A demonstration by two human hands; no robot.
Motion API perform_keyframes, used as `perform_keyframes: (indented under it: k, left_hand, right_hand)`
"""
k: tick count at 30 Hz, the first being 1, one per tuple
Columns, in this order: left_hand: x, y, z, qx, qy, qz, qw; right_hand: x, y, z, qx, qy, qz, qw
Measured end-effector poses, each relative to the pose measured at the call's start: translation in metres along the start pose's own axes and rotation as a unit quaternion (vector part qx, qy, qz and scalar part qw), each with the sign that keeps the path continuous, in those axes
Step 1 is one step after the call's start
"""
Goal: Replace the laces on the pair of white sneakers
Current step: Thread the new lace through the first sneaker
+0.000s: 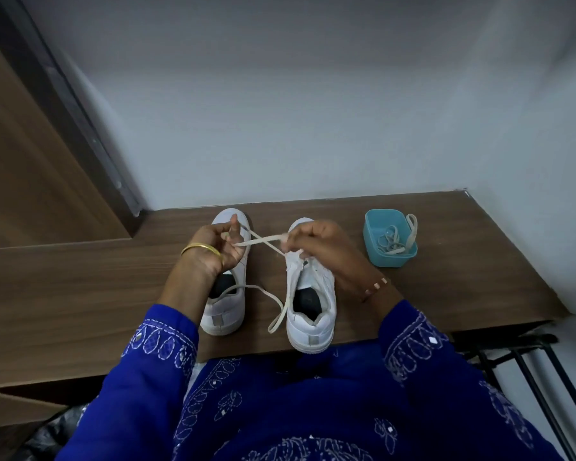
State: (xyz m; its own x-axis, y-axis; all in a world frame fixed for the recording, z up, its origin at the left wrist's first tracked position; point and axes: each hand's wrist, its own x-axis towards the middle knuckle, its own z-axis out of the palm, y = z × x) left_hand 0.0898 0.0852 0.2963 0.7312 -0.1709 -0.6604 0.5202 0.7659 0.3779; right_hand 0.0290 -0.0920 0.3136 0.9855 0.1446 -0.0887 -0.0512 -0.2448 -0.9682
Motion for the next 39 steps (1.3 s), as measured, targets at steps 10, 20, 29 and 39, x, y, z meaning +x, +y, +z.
perform_keyframes:
  k: [10,20,29,39]
  left_hand:
    - [0.013,-0.009,-0.018,0.345,0.067,0.090,0.932]
    - [0.002,-0.064,-0.006,0.739,0.048,0.401,0.539]
    - [-0.008,-0.085,0.003,0.592,-0.119,0.347,0.718]
    - [0.004,-0.091,0.002,0.611,-0.052,0.329,0.718]
  right_hand:
    - [-0.005,-0.004,-0.053,0.019,0.085,0.042,0.995]
    - [-0.001,0.000,-0.014,-0.307,0.007,0.036,0.951]
    - [0.001,0.017,-0.013,-0.378,0.139,-0.078,0.912]
    - [-0.002,0.027,-0.017,-0.364,0.185,-0.027,0.912]
